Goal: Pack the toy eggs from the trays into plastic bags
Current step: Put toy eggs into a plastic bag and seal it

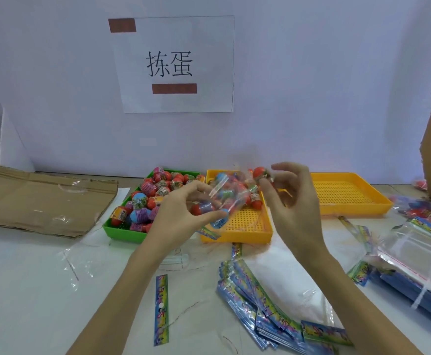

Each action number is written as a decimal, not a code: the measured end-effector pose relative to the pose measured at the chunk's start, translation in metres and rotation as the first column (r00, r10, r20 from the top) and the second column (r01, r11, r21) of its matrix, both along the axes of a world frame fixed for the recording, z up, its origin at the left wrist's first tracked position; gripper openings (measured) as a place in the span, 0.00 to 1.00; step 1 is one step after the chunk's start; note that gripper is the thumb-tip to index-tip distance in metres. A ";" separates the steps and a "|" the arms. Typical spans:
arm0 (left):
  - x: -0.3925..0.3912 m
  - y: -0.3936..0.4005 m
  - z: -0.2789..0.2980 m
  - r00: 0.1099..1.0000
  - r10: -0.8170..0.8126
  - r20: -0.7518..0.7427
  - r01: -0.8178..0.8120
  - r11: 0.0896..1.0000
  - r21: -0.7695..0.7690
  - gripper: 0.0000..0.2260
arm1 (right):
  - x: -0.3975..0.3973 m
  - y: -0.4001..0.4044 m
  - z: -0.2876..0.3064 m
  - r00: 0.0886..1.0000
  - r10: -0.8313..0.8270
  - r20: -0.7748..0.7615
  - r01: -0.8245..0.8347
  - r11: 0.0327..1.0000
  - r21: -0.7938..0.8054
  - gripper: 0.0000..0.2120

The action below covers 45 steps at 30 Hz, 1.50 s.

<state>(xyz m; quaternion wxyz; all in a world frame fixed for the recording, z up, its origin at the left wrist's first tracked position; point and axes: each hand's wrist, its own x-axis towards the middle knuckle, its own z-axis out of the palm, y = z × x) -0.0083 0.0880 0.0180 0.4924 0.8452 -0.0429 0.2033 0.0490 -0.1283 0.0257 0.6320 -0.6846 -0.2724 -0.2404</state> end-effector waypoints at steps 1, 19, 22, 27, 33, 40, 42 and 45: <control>-0.001 -0.003 0.000 0.999 -0.026 0.024 0.026 0.999 0.027 0.18 | -0.003 -0.002 0.005 0.999 0.003 0.052 -0.003 1.000 0.005 0.11; -0.004 -0.015 0.000 0.989 -0.044 0.145 0.026 0.991 0.129 0.19 | -0.017 0.006 -0.001 0.992 0.125 0.008 -0.117 0.943 -0.312 0.11; -0.004 -0.015 0.000 0.989 -0.010 0.149 -0.010 0.991 0.133 0.16 | -0.015 0.007 -0.004 0.975 0.222 -0.021 -0.213 0.904 -0.370 0.14; 0.000 -0.007 0.002 0.973 0.187 0.137 -0.182 0.982 -0.047 0.07 | -0.010 0.011 -0.007 0.972 0.230 0.042 -0.205 0.926 -0.317 0.21; 0.002 0.006 0.004 0.947 0.316 0.064 -0.286 0.913 -0.291 0.04 | 0.015 0.018 -0.031 0.997 0.050 -0.065 -0.081 0.692 -0.717 0.15; 0.003 0.005 0.002 0.983 0.184 -0.001 -0.169 0.904 -0.392 0.09 | 0.025 0.022 -0.047 0.997 0.017 0.079 0.054 0.591 -0.805 0.15; 0.003 0.004 0.002 0.990 0.142 0.002 -0.130 0.911 -0.391 0.10 | 0.023 0.020 -0.045 0.994 0.003 0.109 0.079 0.666 -0.742 0.12; 0.003 0.003 0.002 0.994 0.104 0.015 -0.092 0.928 -0.360 0.13 | 0.018 0.019 -0.032 0.996 -0.026 0.088 0.068 0.853 -0.518 0.07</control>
